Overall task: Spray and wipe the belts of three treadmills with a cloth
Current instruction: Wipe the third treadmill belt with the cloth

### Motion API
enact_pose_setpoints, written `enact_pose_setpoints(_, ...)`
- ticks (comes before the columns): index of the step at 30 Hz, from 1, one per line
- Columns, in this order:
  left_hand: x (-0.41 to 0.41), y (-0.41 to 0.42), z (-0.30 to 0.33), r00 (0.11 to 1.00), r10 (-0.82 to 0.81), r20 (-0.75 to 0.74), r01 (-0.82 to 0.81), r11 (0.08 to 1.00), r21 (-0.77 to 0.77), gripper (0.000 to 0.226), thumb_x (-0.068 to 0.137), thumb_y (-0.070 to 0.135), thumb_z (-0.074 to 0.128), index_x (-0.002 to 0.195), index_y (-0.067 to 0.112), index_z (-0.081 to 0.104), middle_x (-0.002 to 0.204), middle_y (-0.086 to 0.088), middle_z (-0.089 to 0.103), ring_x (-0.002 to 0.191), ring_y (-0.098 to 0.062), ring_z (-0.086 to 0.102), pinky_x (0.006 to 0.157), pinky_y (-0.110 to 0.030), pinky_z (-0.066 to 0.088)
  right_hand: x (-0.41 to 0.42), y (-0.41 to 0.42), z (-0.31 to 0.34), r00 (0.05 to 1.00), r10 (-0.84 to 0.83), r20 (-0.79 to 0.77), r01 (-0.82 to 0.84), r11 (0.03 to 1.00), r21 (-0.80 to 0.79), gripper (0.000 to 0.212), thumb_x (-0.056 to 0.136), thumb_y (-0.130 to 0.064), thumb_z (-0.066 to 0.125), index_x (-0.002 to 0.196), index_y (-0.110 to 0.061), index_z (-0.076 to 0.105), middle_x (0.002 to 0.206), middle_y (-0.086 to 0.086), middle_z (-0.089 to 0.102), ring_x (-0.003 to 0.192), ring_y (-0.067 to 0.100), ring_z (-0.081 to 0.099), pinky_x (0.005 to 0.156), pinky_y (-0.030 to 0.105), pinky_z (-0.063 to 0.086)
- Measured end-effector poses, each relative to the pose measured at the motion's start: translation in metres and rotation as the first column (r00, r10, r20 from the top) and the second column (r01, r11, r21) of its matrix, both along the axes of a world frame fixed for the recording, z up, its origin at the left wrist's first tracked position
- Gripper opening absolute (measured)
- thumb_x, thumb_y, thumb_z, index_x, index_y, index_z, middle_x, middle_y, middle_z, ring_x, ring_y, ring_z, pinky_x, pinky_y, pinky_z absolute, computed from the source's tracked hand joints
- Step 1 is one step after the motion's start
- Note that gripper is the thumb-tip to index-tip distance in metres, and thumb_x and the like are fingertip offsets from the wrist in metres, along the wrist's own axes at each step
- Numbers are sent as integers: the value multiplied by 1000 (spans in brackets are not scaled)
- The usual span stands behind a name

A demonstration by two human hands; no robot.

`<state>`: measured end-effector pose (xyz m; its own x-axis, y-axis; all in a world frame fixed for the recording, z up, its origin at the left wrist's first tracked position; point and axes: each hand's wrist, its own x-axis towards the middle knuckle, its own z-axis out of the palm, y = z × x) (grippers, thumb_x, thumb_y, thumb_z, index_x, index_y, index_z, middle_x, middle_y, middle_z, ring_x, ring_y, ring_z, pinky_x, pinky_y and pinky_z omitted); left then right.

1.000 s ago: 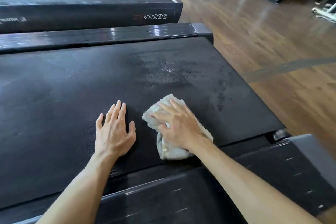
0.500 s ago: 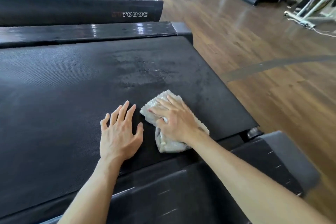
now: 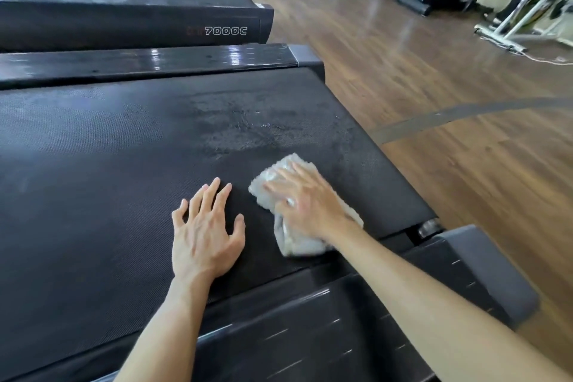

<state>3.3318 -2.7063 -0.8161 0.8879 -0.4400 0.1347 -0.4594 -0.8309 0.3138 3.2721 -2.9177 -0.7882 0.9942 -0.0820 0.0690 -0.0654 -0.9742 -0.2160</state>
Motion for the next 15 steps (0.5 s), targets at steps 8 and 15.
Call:
enact_pose_setpoints(8, -2, -1, 0, 1000, 19, 13, -19, 1000, -10, 70, 88, 55, 31, 154, 31, 37, 167, 8, 22, 155, -13, 14, 125, -41, 9, -17, -84, -12, 957, -291, -3, 291, 956, -46, 55, 92, -45, 24, 134, -41, 59, 151, -10, 51, 143, 20, 36, 119, 47, 31)
enact_pose_setpoints(15, 0, 0, -2, 1000, 14, -18, -14, 1000, 6, 62, 97, 50, 42, 156, 32, 33, 168, 9, 17, 156, -13, 10, 124, -43, 10, 3, -2, -6, 996, -85, -17, 86, 996, 26, 47, 86, -36, 44, 127, -43, 65, 148, -19, 51, 146, 19, 36, 121, 36, 26)
